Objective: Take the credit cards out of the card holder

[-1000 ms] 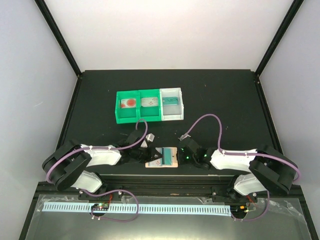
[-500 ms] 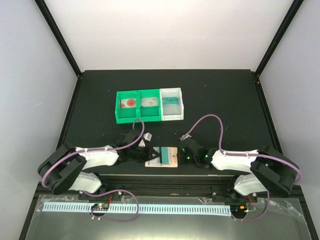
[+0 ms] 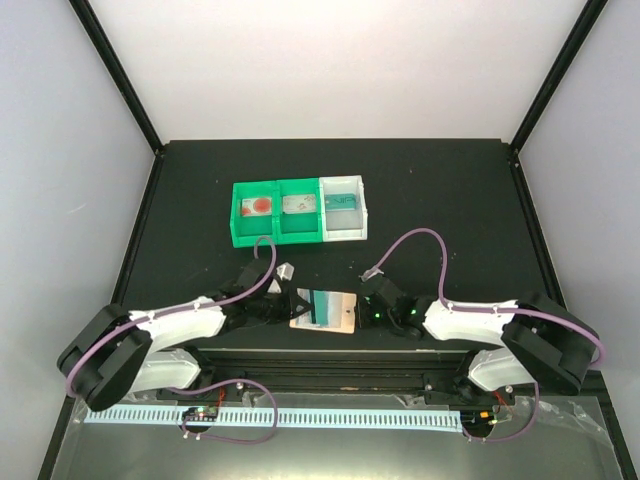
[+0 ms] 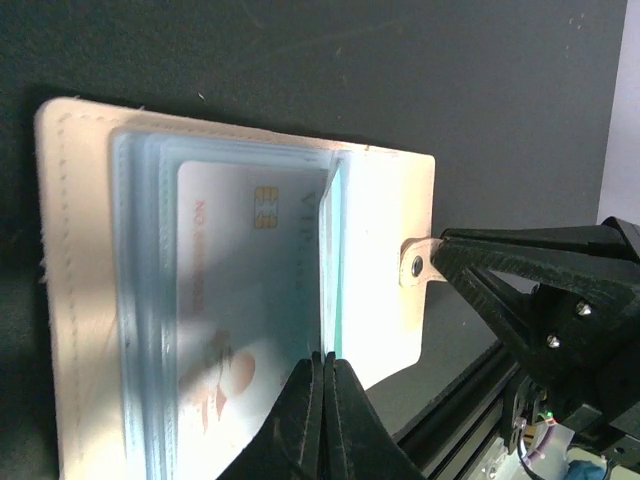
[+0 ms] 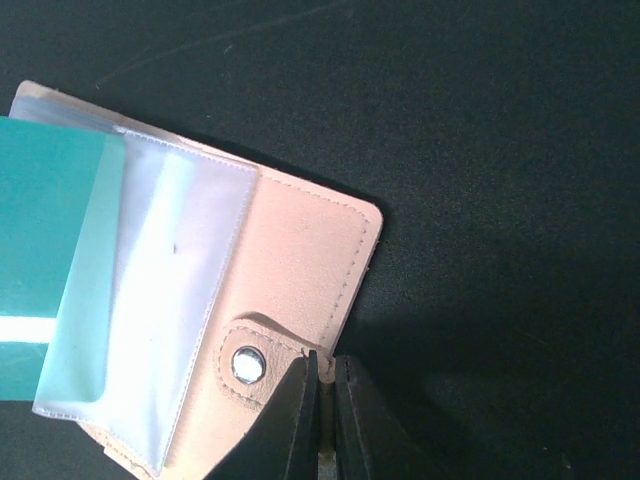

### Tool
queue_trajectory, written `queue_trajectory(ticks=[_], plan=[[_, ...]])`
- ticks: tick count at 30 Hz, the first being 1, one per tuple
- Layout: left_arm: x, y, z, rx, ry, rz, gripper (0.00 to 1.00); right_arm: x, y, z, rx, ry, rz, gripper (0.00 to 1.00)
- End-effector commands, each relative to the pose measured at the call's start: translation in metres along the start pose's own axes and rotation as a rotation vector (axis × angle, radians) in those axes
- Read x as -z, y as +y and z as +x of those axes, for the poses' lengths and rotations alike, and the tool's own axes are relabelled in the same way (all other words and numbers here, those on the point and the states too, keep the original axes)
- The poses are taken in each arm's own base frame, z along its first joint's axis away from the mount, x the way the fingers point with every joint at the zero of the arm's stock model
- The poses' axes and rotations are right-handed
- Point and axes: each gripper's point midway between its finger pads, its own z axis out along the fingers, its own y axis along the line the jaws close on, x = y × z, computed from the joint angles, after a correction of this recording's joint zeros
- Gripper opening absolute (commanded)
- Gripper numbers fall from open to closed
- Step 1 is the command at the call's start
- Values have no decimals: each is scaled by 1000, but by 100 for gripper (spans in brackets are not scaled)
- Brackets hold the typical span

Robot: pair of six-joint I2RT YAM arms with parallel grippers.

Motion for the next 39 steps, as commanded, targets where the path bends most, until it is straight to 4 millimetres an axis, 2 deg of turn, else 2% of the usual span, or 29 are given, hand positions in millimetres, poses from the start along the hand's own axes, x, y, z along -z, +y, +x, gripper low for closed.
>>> queue_trajectory(ticks=[1, 6, 10, 15, 20, 23, 28, 31, 35, 39], plan=[[10, 7, -7, -18, -55, -43, 2, 5, -5, -6, 17, -22, 31, 7], [22, 1, -17, -76, -116, -44, 2, 17, 4, -18, 20, -49, 7, 11], [35, -9, -30, -186, -202, -40, 2, 31, 14, -29, 16, -70, -14, 18], [54, -37, -37, -310, -261, 35, 2, 51, 33, -45, 48, -103, -75, 25], [75, -59, -38, -418, -332, 110, 2, 77, 53, -64, 98, -160, -138, 27], [85, -66, -37, -447, -365, 148, 1, 97, 77, -77, 228, -247, -256, 30], [93, -81, -29, -515, -355, 215, 1, 129, 89, -99, 407, -406, -279, 30], [94, -87, -26, -563, -332, 228, 1, 150, 95, -113, 433, -471, -277, 33], [101, -104, -24, -498, -311, 300, 2, 168, 114, -109, 638, -520, -351, 35], [97, -106, -26, -328, -252, 297, 2, 197, 133, -88, 950, -727, -497, 36]])
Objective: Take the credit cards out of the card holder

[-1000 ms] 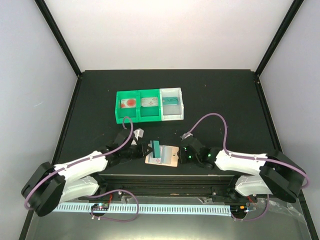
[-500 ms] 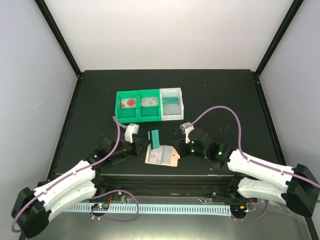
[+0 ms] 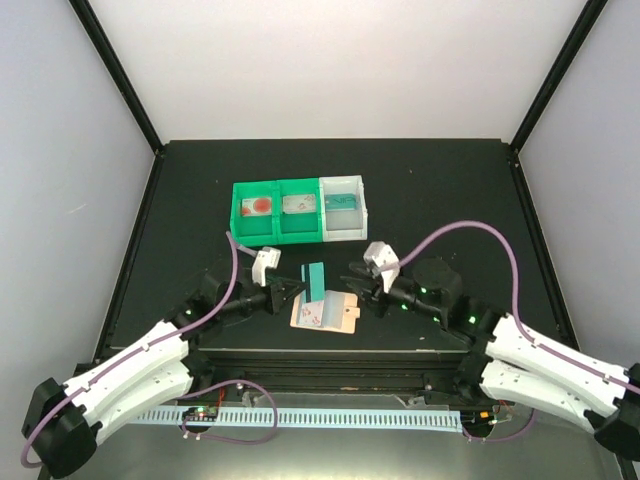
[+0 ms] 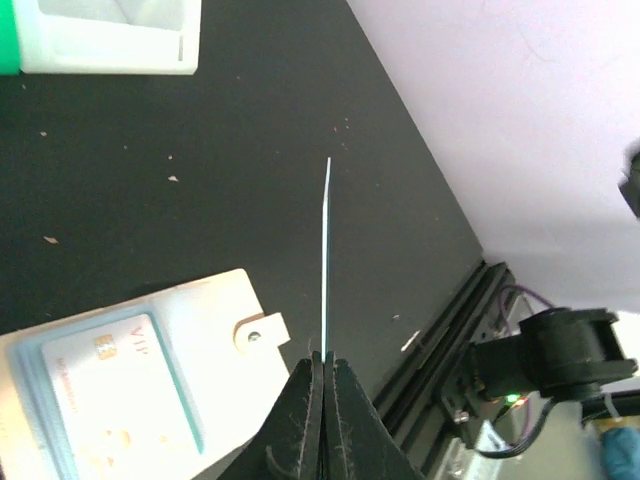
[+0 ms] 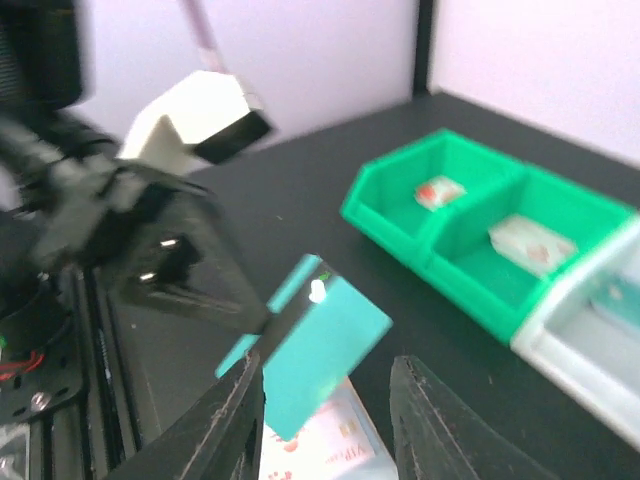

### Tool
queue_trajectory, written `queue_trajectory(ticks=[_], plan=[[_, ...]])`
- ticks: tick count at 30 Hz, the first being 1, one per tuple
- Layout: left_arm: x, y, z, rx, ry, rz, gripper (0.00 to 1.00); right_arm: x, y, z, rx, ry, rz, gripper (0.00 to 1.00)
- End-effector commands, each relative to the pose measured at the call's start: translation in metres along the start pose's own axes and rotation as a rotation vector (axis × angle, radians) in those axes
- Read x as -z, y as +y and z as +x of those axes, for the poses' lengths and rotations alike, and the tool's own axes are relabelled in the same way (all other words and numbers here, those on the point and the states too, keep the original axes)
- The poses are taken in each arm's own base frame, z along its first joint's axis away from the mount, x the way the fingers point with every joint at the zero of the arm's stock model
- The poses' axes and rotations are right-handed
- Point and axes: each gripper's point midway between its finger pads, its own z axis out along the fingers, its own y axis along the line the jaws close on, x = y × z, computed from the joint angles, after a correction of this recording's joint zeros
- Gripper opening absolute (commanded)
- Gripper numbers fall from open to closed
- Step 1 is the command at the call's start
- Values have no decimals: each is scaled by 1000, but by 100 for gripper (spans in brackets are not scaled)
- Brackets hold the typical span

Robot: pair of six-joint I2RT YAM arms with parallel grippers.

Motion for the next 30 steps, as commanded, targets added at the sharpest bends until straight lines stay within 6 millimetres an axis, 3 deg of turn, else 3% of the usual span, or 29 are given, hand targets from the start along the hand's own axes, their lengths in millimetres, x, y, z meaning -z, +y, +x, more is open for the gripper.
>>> queue_trajectory(ticks=[1, 4, 7, 14, 17, 23, 30], plan=[[-2, -20, -15, 175, 28, 48, 2, 24, 36, -16, 408, -236, -172, 36], [-6, -32, -16, 279, 48, 122, 2, 33, 41, -7, 591, -331, -167, 36], [-6, -37, -16, 414, 51, 169, 2, 29, 45, 13, 751, -302, -194, 38], [-4, -37, -14, 596, 58, 186, 1, 12, 33, 19, 866, -207, -111, 42], [-2, -35, -12, 653, 57, 175, 1, 0, 24, 30, 920, -124, -67, 42], [5, -26, -11, 725, 21, 129, 2, -8, 26, 42, 988, -73, -60, 45], [9, -28, -11, 759, 21, 142, 1, -17, 22, 36, 1025, -62, -11, 44]])
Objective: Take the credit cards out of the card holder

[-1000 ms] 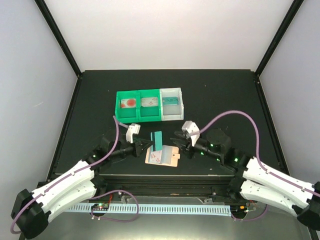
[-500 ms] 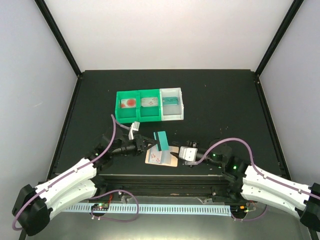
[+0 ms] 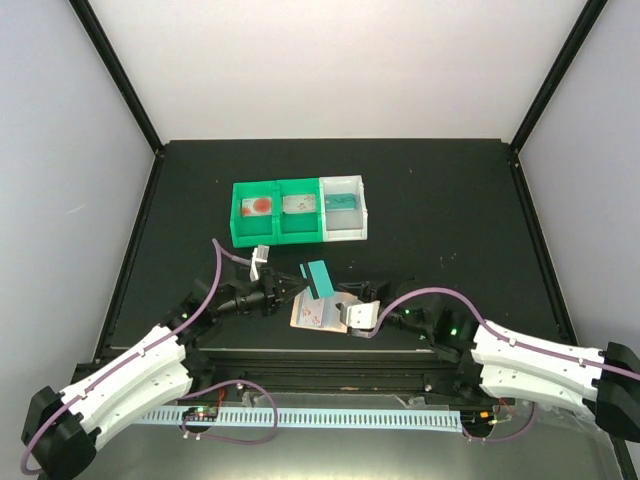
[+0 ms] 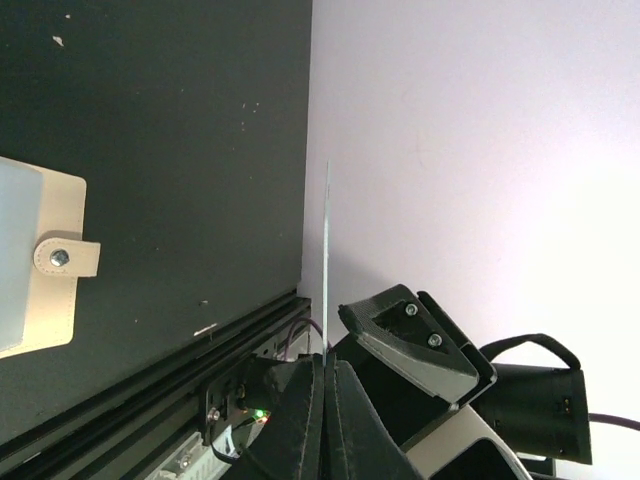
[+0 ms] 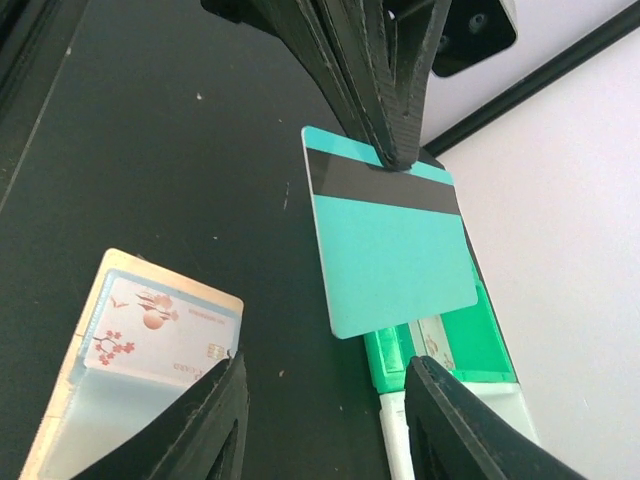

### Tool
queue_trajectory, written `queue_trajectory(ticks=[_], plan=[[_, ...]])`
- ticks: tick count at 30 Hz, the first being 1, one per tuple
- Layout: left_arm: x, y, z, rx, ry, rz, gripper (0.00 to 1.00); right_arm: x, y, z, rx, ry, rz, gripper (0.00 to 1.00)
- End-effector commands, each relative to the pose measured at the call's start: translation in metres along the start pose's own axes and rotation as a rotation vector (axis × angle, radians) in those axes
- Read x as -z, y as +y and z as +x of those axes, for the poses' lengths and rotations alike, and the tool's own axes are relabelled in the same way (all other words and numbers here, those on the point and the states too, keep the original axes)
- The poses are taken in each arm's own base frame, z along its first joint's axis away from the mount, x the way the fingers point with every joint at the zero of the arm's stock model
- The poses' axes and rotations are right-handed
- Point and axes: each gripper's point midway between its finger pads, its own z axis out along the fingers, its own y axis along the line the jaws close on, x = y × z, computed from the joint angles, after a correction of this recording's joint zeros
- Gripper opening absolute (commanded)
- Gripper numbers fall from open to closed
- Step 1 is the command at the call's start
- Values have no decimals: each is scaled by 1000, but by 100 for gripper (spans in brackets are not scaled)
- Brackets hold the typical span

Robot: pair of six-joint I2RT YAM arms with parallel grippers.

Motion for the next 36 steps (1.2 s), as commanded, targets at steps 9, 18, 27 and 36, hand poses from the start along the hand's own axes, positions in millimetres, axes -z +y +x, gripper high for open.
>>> queue_trajectory(ticks=[9, 18, 27, 36], plan=[[0, 8, 1, 99, 7, -19, 2, -13, -25, -19, 100, 11, 98, 40], [-2, 14, 5, 133, 26, -18, 2, -16, -26, -22, 112, -2, 131, 28], [-3, 10, 5, 150, 33, 9, 2, -13, -24, -22, 115, -18, 150, 1], [1, 5, -3, 87, -24, 31, 48, -10, -19, -25, 5, -44, 117, 1]])
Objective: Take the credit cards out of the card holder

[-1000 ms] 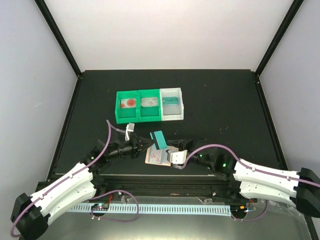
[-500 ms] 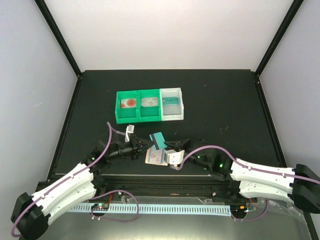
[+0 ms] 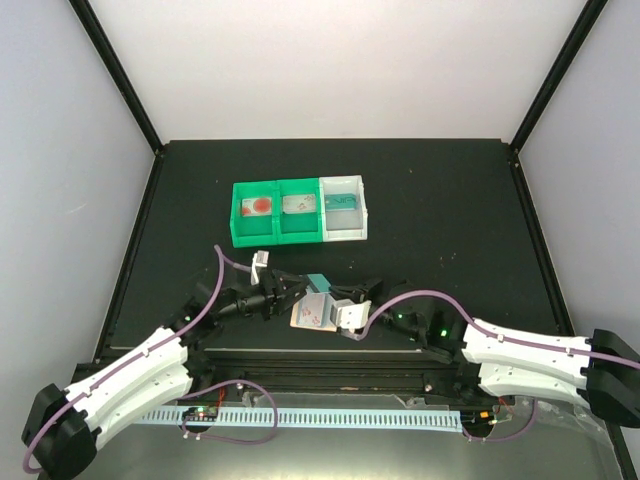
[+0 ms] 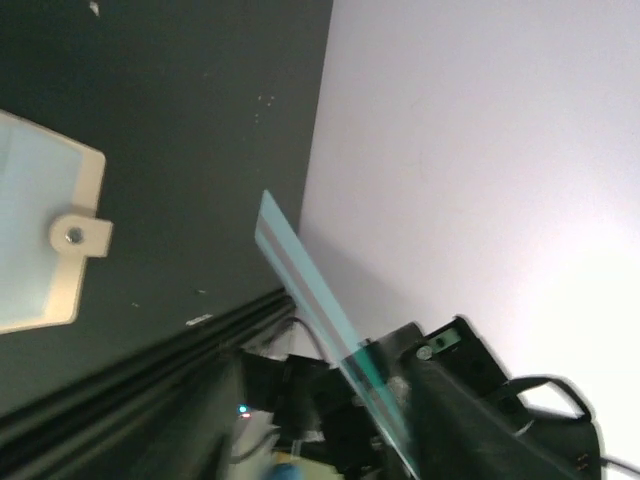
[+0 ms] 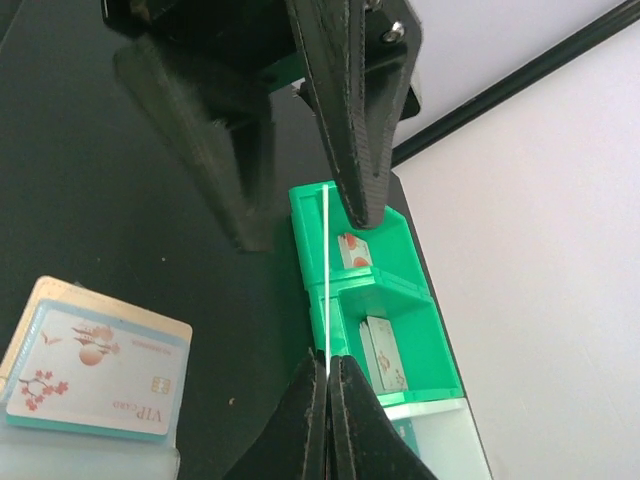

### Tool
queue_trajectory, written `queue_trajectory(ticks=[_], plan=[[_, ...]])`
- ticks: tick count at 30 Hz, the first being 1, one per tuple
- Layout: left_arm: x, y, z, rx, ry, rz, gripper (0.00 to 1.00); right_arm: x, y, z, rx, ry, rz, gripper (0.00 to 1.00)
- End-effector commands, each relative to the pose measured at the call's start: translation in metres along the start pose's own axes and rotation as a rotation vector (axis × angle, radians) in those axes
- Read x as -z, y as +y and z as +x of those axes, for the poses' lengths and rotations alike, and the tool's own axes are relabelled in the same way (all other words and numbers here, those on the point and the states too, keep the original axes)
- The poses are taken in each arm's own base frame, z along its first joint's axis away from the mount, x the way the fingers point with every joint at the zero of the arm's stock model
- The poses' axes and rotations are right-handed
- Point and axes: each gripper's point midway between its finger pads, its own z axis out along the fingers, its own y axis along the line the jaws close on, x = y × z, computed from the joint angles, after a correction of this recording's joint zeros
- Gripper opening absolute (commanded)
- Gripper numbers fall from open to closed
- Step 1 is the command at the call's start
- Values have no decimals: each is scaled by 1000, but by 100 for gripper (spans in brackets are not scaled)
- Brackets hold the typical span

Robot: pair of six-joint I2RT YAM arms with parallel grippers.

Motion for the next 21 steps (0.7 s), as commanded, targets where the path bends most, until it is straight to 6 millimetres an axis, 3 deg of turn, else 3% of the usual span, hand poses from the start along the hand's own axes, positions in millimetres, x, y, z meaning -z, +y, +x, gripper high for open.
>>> queue_trajectory(ticks=[1, 5, 9, 14, 21], plan=[[5, -12, -4, -61, -37, 32, 56, 5, -10, -13, -109, -54, 25, 1], [13, -15, -14, -160, -113, -16, 78, 8, -27, -10, -290, -13, 82, 1], [25, -30, -21, -317, -169, -48, 98, 9, -42, -8, -436, 57, 102, 1], [39, -38, -31, -518, -245, -123, 99, 13, -54, -7, -613, 26, 129, 1], [34, -14, -33, -635, -192, -245, 99, 10, -90, 21, -1011, 76, 149, 1]])
